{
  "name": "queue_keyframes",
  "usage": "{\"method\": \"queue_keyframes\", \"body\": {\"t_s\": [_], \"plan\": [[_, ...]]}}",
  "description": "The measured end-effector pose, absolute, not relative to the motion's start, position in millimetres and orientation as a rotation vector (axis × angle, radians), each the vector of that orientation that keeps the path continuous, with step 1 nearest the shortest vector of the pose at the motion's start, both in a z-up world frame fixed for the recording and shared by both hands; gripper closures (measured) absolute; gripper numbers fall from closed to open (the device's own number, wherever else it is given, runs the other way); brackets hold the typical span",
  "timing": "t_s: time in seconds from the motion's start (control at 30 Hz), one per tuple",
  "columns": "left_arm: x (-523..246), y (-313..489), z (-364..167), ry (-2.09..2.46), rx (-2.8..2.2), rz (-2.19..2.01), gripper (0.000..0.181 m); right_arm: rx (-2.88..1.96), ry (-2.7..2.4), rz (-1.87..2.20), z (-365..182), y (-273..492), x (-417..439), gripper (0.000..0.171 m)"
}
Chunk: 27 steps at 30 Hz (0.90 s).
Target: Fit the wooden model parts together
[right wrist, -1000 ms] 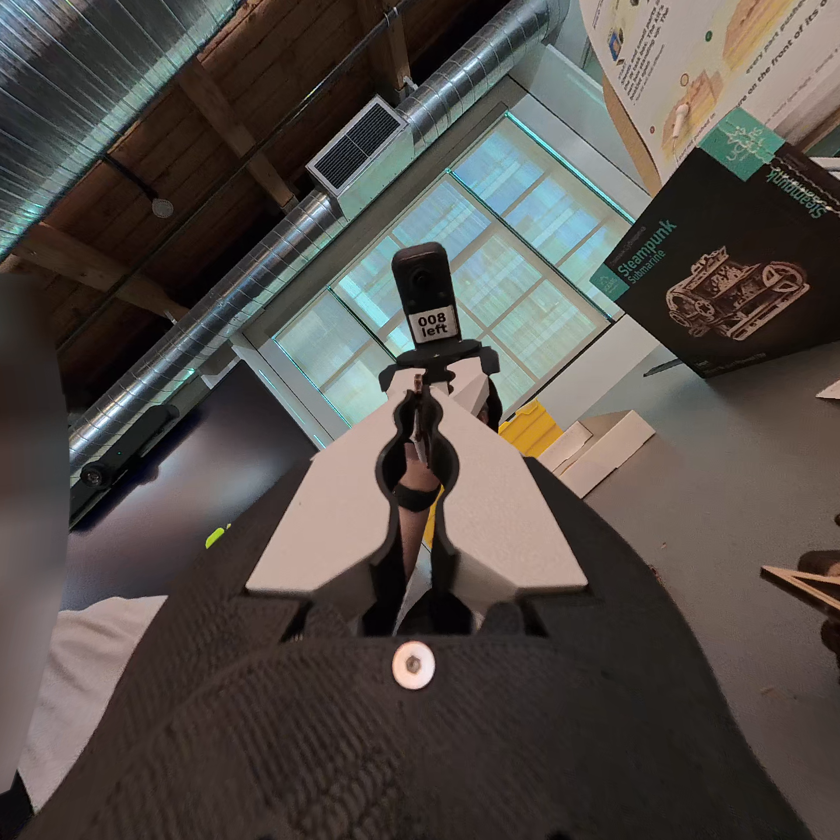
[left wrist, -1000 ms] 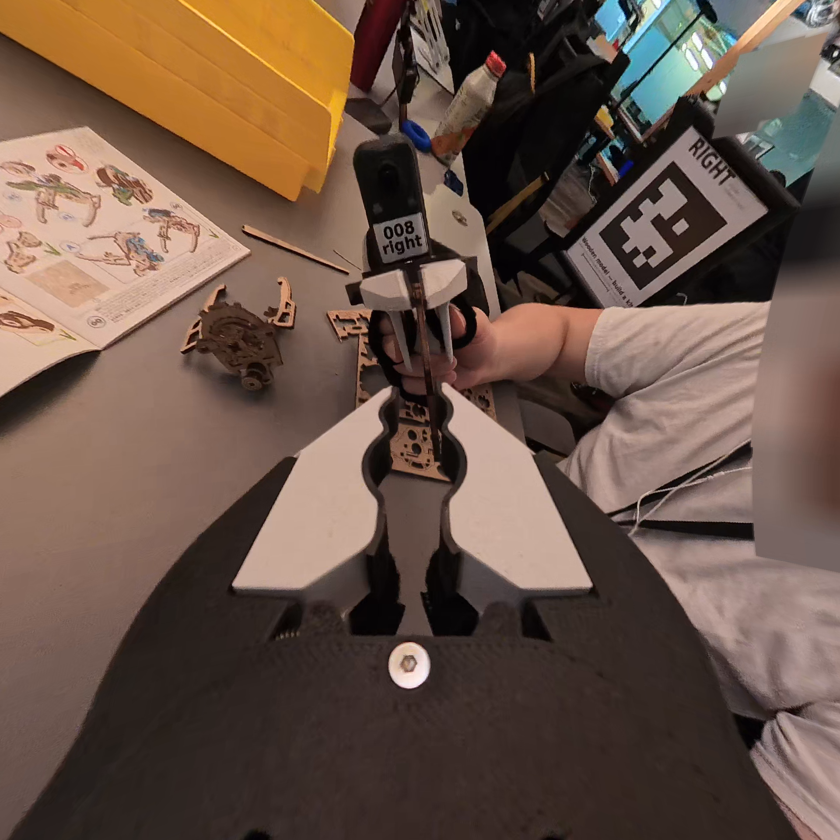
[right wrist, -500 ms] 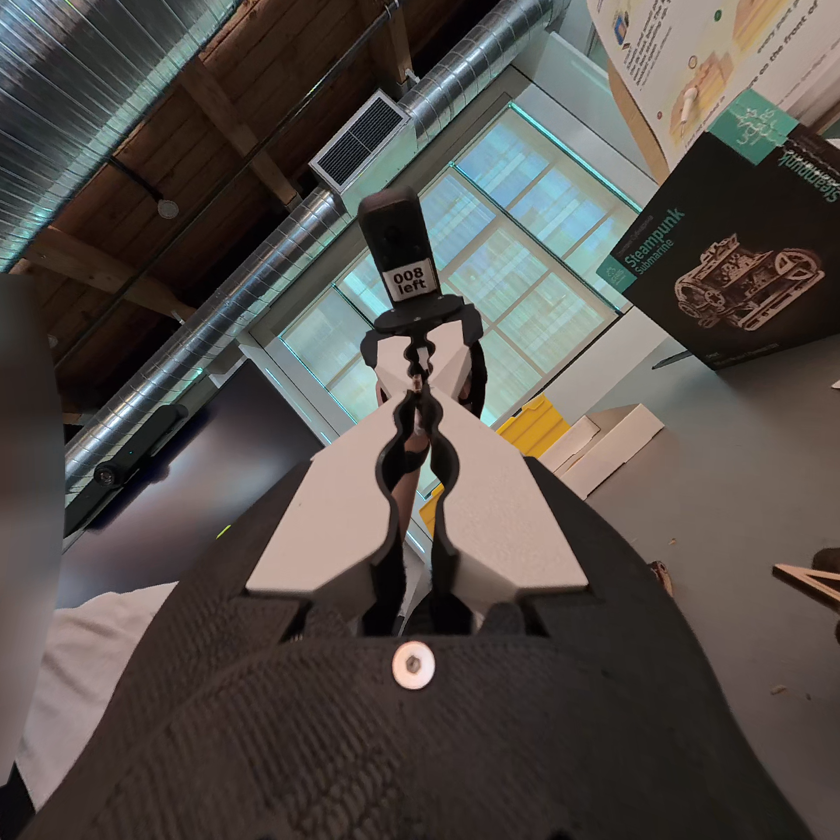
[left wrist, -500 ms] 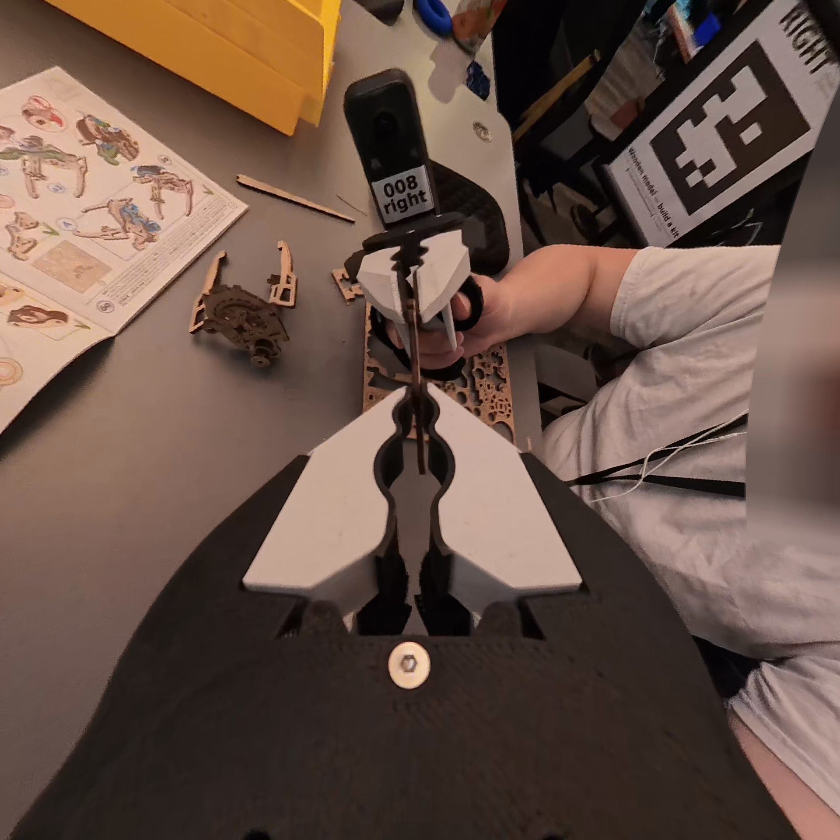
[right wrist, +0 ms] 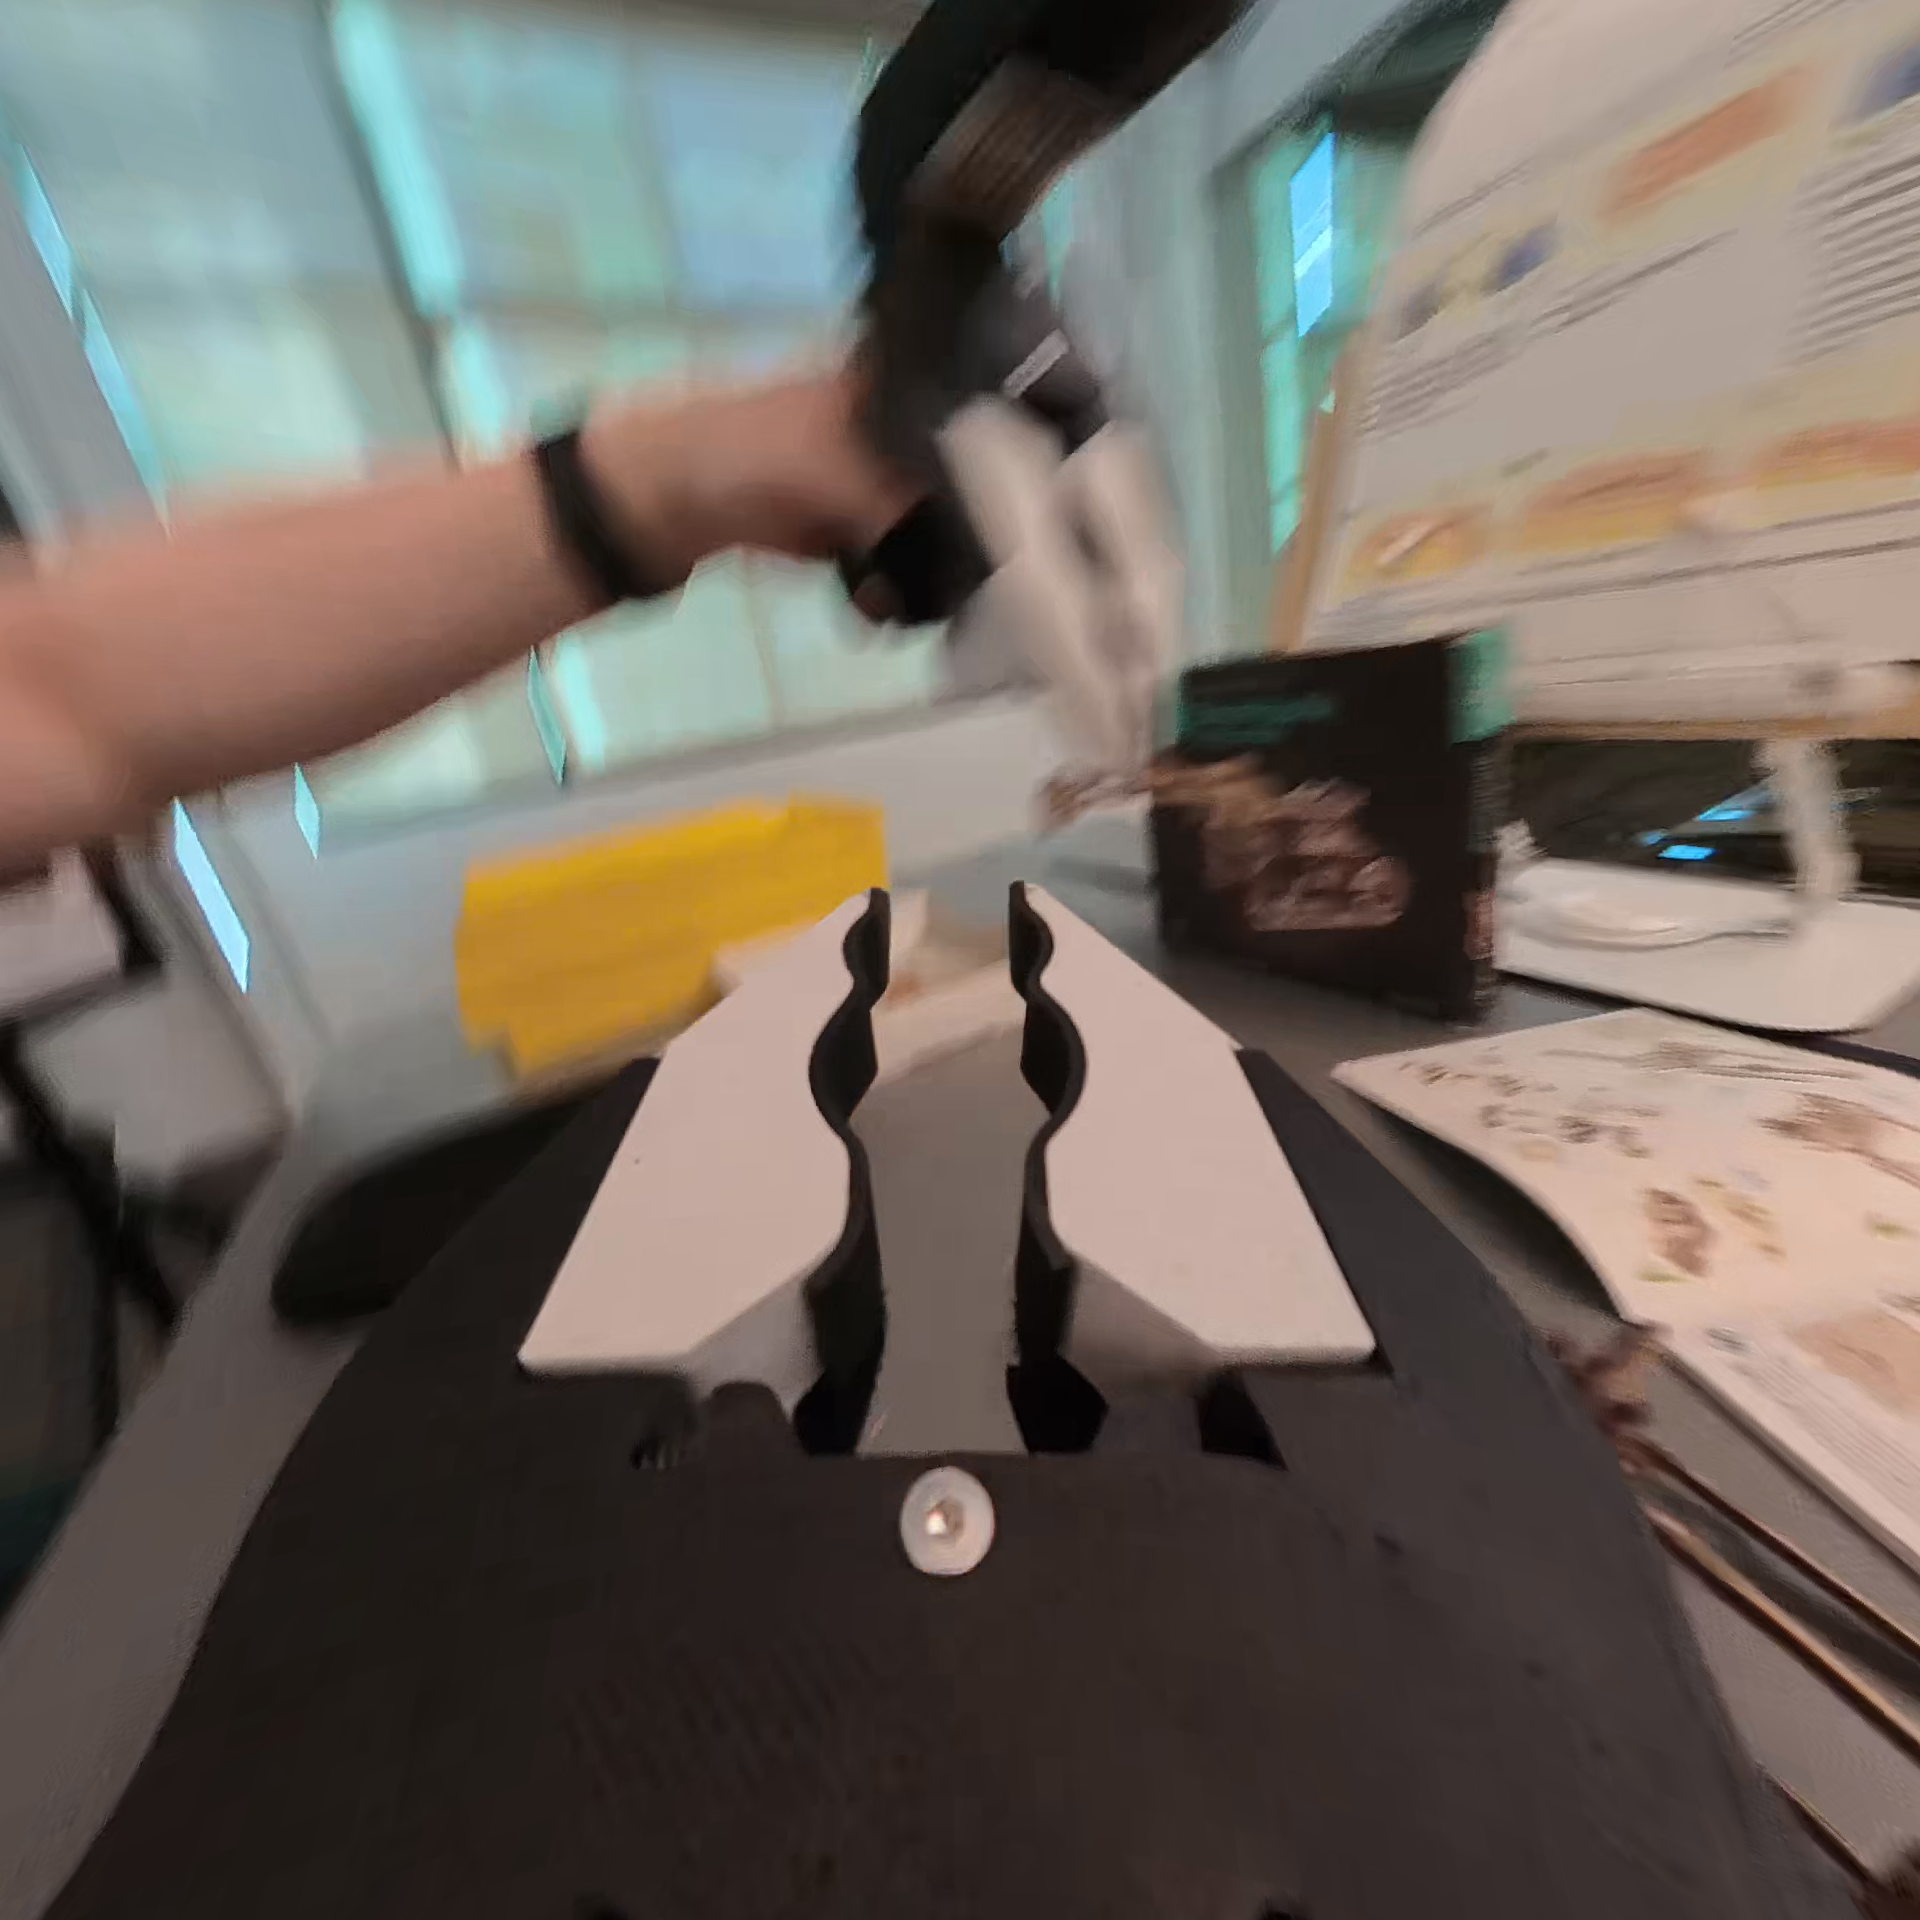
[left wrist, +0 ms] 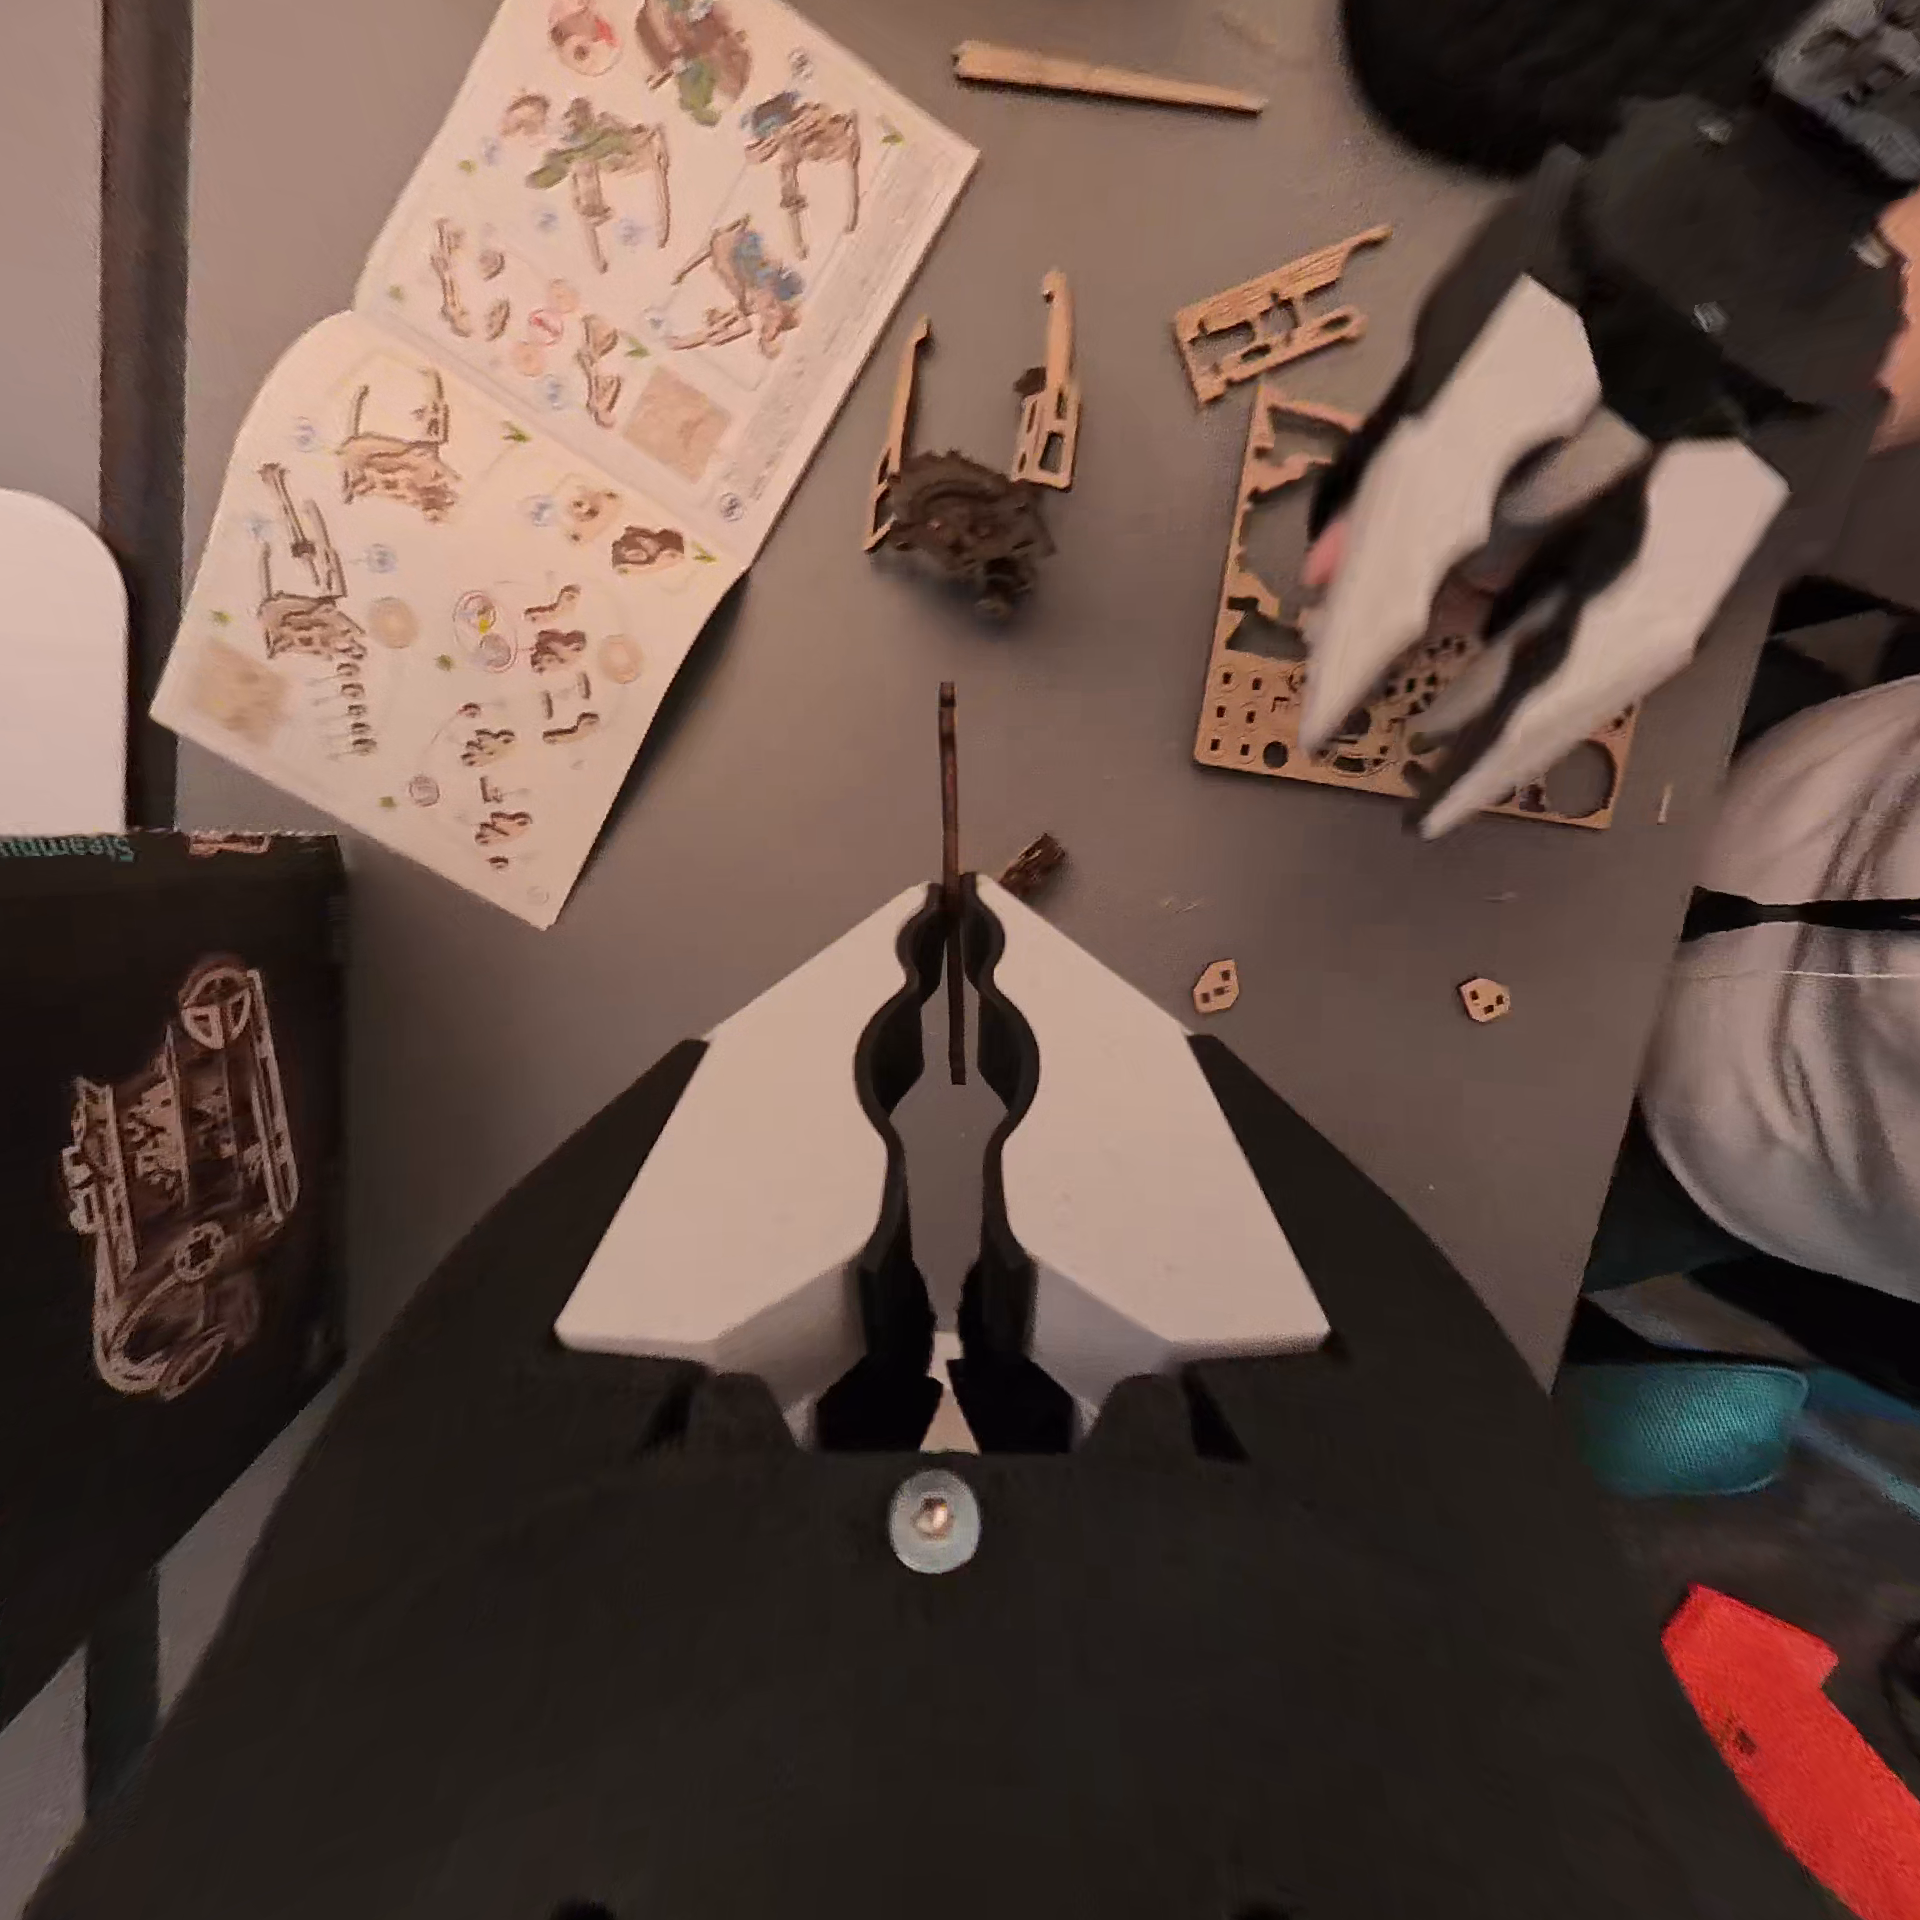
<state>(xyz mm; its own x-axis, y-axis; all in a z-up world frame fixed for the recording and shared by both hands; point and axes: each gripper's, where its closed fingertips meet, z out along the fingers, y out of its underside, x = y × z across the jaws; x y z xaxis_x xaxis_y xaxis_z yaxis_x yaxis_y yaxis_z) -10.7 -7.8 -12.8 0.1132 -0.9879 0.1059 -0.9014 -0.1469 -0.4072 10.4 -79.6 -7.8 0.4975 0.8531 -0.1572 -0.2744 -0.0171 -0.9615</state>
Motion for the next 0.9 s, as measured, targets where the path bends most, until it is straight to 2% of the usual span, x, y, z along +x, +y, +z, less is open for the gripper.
{"method": "queue_keyframes", "body": {"t_s": [0.17, 0.4, 0.6, 0.9], "plan": [[-9.0, -6.1, -23.1, 1.923, -2.195, -0.434, 0.181, -1.481, -0.843, 0.888, -52.0, -91.2, -28.2, 0.153], [-18.7, -9.0, -39.5, 1.964, -2.223, -0.381, 0.180, -1.751, -0.985, 0.893, -81.7, -102.2, -38.6, 0.155], [-29.3, -6.4, -42.6, 1.923, -2.259, -0.390, 0.180, -1.877, -1.299, 0.611, -120.6, -119.0, -39.4, 0.154], [-24.8, -11.0, -39.7, 1.950, -2.242, -0.375, 0.181, -1.994, -1.369, 0.705, -150.2, -130.6, -44.5, 0.154]]}}
